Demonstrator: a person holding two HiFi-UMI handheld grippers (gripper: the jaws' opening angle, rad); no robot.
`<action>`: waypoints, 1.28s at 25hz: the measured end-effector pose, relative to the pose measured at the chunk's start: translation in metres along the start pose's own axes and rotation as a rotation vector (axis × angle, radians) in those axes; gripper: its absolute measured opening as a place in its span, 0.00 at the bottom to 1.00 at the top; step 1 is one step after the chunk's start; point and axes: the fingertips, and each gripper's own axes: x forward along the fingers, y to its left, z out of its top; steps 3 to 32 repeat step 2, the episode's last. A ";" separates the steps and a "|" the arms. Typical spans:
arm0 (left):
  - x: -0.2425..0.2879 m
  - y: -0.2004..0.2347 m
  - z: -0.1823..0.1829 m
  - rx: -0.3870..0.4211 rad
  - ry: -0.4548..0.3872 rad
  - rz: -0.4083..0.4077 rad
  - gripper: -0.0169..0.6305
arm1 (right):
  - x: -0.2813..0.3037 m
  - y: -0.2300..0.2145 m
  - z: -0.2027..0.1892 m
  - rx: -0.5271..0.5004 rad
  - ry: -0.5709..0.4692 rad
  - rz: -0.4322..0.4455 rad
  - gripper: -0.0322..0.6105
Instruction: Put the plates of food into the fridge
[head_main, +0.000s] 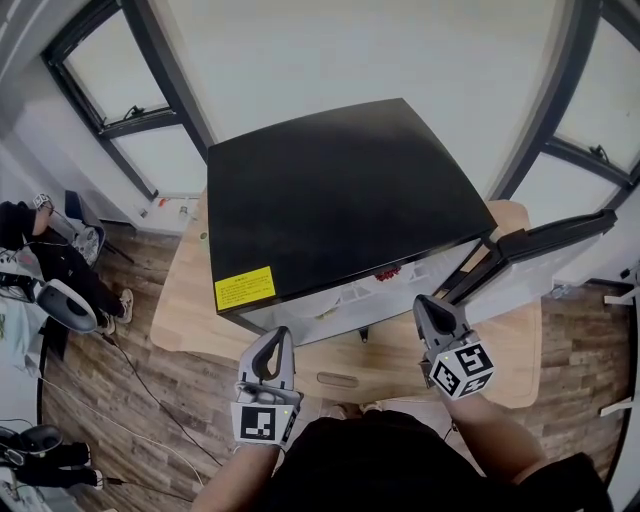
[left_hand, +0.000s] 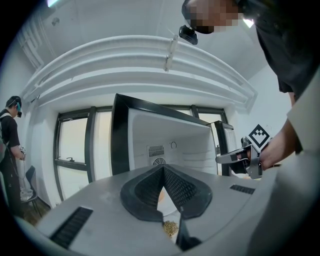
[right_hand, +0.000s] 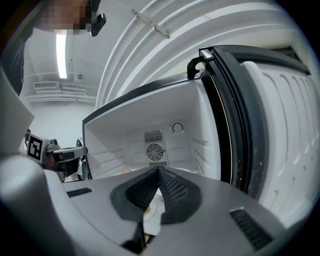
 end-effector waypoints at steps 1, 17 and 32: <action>0.001 -0.002 0.001 -0.003 -0.004 -0.006 0.03 | 0.000 0.000 0.000 -0.002 0.000 0.001 0.09; 0.001 -0.004 0.002 -0.005 -0.008 -0.012 0.03 | 0.000 0.000 0.000 -0.005 -0.001 0.002 0.09; 0.001 -0.004 0.002 -0.005 -0.008 -0.012 0.03 | 0.000 0.000 0.000 -0.005 -0.001 0.002 0.09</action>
